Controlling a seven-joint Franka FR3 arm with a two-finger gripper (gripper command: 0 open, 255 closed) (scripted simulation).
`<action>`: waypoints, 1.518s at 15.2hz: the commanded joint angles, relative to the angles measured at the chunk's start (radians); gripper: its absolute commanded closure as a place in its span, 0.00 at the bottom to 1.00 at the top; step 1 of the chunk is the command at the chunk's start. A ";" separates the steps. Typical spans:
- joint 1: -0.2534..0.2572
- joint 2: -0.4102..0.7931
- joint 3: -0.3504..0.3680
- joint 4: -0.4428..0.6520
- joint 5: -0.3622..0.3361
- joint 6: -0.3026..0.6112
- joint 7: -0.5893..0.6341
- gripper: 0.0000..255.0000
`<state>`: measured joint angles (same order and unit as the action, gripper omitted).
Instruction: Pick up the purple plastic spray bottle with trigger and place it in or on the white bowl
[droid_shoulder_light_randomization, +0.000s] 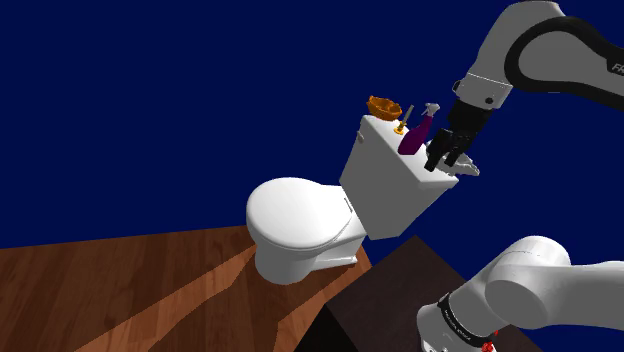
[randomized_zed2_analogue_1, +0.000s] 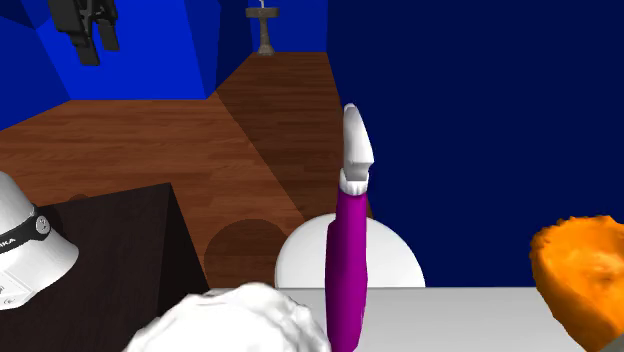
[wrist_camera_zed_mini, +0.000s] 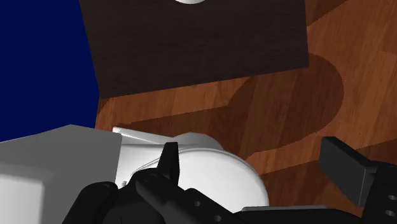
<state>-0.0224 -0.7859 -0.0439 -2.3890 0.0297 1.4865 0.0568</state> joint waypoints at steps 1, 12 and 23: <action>0.000 0.000 0.000 0.000 0.000 0.000 0.000 0.00; 0.025 0.202 -0.218 0.080 -0.305 0.051 -0.526 0.00; 0.059 0.531 -0.382 0.277 -0.490 0.224 -1.006 0.00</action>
<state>0.0322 -0.2948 -0.4136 -2.1349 -0.4510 1.6873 -0.9055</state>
